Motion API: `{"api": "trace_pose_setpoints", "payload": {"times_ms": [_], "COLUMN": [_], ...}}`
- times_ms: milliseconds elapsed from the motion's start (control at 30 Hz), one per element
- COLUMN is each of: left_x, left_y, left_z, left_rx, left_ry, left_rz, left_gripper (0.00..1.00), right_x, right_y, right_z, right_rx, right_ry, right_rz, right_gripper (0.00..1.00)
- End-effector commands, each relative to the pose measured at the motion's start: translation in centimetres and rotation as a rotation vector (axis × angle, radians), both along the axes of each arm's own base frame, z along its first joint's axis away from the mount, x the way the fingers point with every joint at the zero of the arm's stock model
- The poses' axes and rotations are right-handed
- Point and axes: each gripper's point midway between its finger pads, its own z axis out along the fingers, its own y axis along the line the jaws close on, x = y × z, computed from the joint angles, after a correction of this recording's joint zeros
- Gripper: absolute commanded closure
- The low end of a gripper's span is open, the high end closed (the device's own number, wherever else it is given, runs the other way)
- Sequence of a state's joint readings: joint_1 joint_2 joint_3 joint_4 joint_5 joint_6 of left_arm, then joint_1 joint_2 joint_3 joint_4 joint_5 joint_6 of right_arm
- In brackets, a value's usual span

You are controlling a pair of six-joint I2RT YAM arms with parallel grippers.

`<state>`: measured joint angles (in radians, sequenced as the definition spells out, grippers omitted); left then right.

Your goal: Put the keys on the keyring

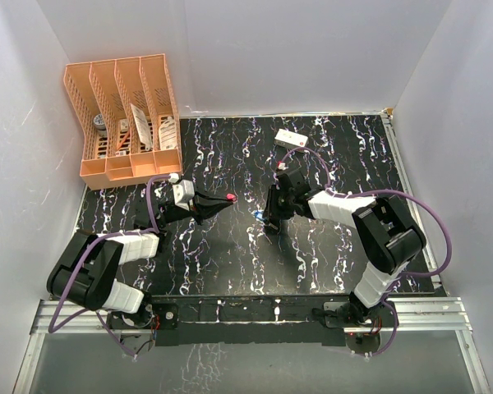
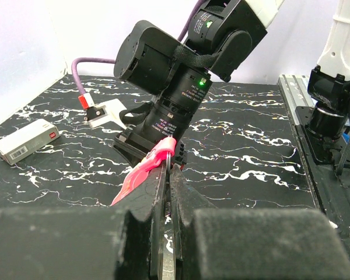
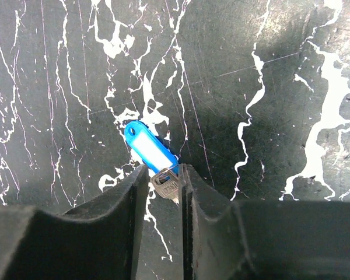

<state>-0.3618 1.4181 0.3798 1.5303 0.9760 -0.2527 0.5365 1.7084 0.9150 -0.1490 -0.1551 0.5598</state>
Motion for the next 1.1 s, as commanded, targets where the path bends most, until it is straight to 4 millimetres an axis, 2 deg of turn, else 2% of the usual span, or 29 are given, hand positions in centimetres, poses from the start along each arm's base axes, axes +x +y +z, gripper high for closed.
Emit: {"api": "trace_pose_setpoints", "payload": {"times_ms": [0, 367, 600, 867, 1067], "left_x": [-0.4, -0.4, -0.4, -0.5, -0.8], "left_y": [0.3, 0.3, 0.3, 0.2, 0.2], "left_z": [1.5, 1.5, 1.5, 1.6, 2.0], "left_rx": [-0.01, -0.006, -0.008, -0.011, -0.027], "left_ry": [-0.097, -0.097, -0.096, -0.094, -0.104], "left_rz": [-0.003, -0.002, -0.005, -0.012, -0.024], "left_gripper": [1.0, 1.0, 1.0, 1.0, 1.0], "right_x": [2.1, 1.9, 2.0, 2.6, 2.8], "right_y": [1.0, 0.2, 0.0, -0.1, 0.8], "right_z": [1.7, 1.6, 2.5, 5.4, 10.3], "right_rx": [0.032, -0.007, -0.005, 0.021, 0.138], "right_ry": [-0.067, -0.067, -0.091, -0.181, -0.331], "right_rz": [-0.018, -0.034, -0.04, -0.032, 0.012], "right_gripper": [0.78, 0.94, 0.96, 1.0, 1.0]}}
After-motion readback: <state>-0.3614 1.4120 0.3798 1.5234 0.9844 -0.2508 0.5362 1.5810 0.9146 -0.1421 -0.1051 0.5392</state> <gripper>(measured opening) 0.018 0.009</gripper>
